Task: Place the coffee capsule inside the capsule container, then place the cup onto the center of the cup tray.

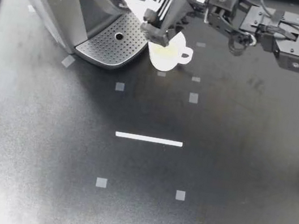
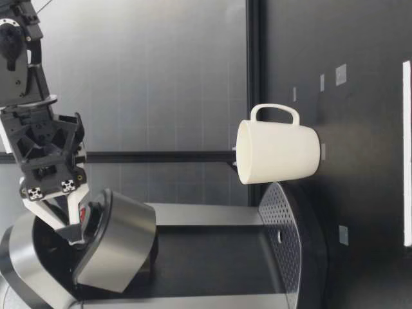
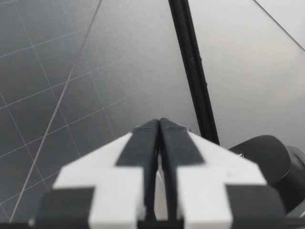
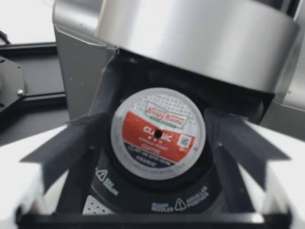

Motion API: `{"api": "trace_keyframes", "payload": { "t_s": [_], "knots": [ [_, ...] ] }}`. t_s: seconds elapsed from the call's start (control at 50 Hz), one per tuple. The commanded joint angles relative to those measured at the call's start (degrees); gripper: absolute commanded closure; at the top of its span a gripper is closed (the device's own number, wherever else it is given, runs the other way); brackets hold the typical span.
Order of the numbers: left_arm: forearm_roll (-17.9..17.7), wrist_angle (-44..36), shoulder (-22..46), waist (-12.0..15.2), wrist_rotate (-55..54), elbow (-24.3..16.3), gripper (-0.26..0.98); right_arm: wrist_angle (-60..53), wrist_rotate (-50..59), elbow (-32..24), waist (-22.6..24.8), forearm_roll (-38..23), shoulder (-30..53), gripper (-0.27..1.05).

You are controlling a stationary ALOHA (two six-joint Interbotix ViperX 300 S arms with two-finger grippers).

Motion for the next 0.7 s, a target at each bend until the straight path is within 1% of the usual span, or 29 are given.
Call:
{"api": "trace_keyframes", "payload": {
  "t_s": [0.0,0.26,0.4,0.52,0.68],
  "knots": [
    [0.18,0.09,0.0,0.18,0.0,-0.53,0.61,0.0,0.09,-1.32,-0.35,0.0,-1.41,-0.07],
    [0.18,0.44,-0.53,0.18,-0.09,0.62,0.61,0.0,0.44,0.62,-0.09,0.26,-4.13,-0.07],
    [0.26,3.34,-0.53,0.18,-0.26,1.23,0.61,-1.49,0.53,2.81,0.88,0.44,-6.94,-0.07],
    [0.35,5.1,-0.53,0.18,-0.62,1.58,0.61,-3.25,0.53,5.1,2.2,0.62,-9.67,-0.07],
    [0.35,7.47,0.09,0.18,-0.7,1.76,0.61,-6.86,0.62,9.84,4.66,0.88,-13.89,-0.06]
  ]
}}
